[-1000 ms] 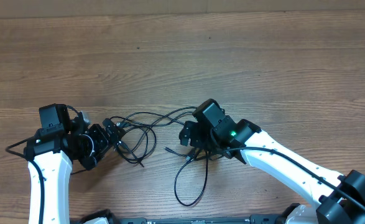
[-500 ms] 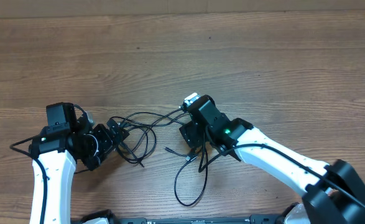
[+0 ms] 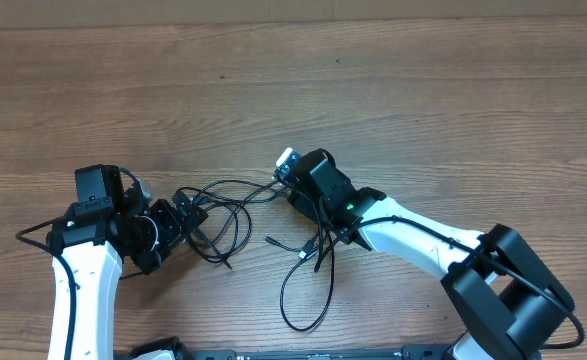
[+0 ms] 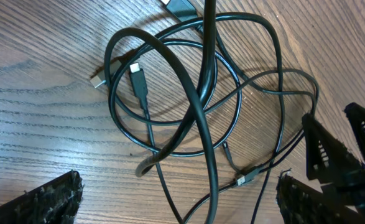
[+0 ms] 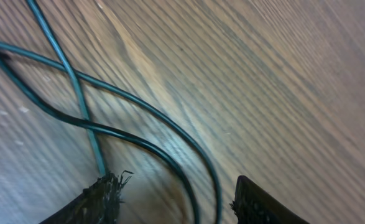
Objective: Untangle cables
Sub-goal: 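Hold the cables with the left gripper and lower the right gripper onto strands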
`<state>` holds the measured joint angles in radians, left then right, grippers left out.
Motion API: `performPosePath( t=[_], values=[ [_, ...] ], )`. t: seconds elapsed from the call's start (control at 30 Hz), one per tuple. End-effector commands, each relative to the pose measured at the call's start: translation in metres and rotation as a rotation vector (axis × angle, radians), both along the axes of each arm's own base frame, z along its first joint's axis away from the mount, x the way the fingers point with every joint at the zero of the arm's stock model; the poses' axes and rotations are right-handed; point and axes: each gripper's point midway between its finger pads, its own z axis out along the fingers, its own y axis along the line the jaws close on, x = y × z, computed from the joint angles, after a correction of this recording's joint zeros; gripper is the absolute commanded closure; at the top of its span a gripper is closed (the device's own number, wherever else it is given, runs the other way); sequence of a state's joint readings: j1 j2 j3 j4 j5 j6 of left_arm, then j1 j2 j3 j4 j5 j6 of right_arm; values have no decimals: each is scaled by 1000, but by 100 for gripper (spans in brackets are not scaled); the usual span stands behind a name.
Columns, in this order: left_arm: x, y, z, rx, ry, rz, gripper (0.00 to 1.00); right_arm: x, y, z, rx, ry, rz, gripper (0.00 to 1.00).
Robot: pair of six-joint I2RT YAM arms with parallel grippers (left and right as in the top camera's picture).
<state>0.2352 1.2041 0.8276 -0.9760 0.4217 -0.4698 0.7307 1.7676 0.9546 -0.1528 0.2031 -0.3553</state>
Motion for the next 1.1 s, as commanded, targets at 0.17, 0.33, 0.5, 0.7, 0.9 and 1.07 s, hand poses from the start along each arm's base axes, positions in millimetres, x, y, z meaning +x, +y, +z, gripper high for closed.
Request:
performPosePath(
  t=[0.17,0.33,0.5,0.7,0.9,1.07],
  values=[
    [2,1,5,17,-19,5,1,20,-8,-11,-75,-65,47,51],
    [2,1,5,17,-19,5,0,10,-3,-28,-66,-3,84,54],
    [2,1,5,17,-19,5,1,4,-4,-46,-86,43,95,54],
    [2,1,5,17,-19,5,1,5,-5,-48,-89,41,91,81],
    [2,1,5,17,-19,5,0,11,-10,-45,-93,23,32,96],
    [2,1,5,17,-19,5,0,18,-7,-33,-32,16,-53,96]
  ],
)
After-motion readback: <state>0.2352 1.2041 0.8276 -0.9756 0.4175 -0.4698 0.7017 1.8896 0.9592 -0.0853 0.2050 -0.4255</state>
